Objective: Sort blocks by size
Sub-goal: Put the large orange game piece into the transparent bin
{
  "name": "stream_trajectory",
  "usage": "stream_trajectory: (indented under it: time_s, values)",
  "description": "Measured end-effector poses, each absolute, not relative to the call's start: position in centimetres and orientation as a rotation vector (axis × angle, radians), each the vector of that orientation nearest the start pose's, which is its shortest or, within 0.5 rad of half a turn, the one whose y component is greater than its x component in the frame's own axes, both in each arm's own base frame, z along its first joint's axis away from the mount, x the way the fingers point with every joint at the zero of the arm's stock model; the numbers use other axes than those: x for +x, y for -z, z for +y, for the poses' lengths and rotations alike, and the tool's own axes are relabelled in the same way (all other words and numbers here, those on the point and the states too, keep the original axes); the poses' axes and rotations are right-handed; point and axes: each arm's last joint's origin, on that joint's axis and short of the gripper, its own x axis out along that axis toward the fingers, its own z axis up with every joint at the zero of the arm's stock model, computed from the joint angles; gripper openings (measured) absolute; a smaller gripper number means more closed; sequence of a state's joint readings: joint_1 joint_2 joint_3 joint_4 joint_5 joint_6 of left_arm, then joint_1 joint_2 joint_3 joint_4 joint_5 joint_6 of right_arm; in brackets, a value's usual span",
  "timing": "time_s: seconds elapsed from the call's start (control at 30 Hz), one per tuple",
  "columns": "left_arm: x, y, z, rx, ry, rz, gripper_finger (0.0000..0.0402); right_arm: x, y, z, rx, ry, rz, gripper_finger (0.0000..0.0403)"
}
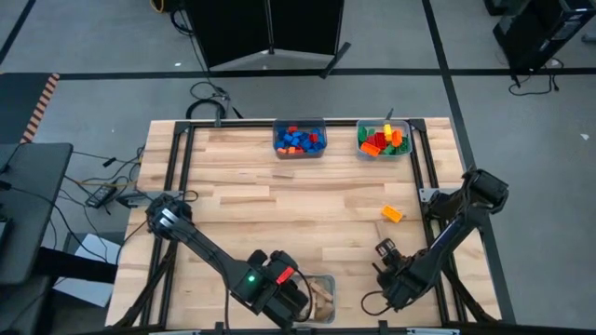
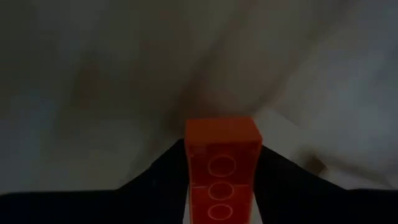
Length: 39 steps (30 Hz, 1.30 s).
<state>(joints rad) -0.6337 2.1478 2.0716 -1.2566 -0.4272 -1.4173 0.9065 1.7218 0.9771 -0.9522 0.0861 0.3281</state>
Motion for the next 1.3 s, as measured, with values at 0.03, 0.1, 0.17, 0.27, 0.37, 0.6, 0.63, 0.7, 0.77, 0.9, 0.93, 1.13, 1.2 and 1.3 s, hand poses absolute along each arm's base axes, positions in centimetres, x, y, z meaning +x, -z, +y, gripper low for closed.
stream_trajectory:
  time_s: [0.03,0.1,0.17,0.27,0.37,0.6,0.63,0.7,0.77,0.9,0.93,1.13,1.2,1.3]
  values:
    - [35.8,-27.6,-24.6,-0.556,-0.6,0.982,0.0163,16.7,-14.9,20.8,-0.561,-0.308,1.574,0.0149]
    - [35.8,-28.1,-24.2,-0.489,-0.565,0.98,0.0163,16.5,-15.5,20.3,-0.52,-0.237,1.582,0.0149]
    - [36.0,-28.5,-23.8,-0.419,-0.521,0.987,0.0163,16.6,-16.2,19.8,-0.473,-0.18,1.572,0.0149]
    - [36.3,-28.8,-22.9,-0.329,-0.485,1.006,0.0163,17.0,-17.7,18.7,-0.394,-0.108,1.523,0.0149]
    - [36.4,-29.3,-22.0,-0.246,-0.454,1.027,0.0163,17.3,-19.6,17.3,-0.285,-0.054,1.472,0.0149]
    - [36.0,-29.9,-18.6,-0.001,-0.504,1.08,0.0163,18.1,-24.3,12.1,-0.002,0.174,1.304,0.0149]
    - [35.8,-30.0,-17.9,0.023,-0.516,1.075,0.0163,18.2,-25.0,11.3,0.034,0.225,1.28,0.0149]
    - [35.3,-30.0,-16.3,0.048,-0.51,1.071,0.0163,18.7,-26.5,9.6,0.074,0.315,1.235,0.0149]
    - [34.6,-29.6,-14.8,0.051,-0.485,1.051,0.0163,19.3,-27.9,8.1,0.077,0.378,1.201,0.0149]
    - [32.2,-28.2,-11.3,-0.003,-0.42,1.011,0.0163,21.2,-29.9,4.9,0.082,0.503,1.132,0.0149]
    - [31.3,-27.9,-10.4,-0.018,-0.414,0.999,0.0163,21.7,-30.3,3.9,0.093,0.555,1.112,0.0149]
    - [26.3,-26.3,-6.0,-0.061,-0.334,0.895,0.0163,23.4,-30.9,-3.7,0.266,0.85,1.063,0.0149]
    - [24.7,-26.0,-4.8,-0.06,-0.297,0.845,0.0163,23.5,-30.5,-6.4,0.338,0.936,1.064,0.0149]
    - [22.3,-25.6,-3.1,-0.067,-0.269,0.787,0.0163,23.2,-30.0,-10.6,0.44,1.051,1.042,0.0149]
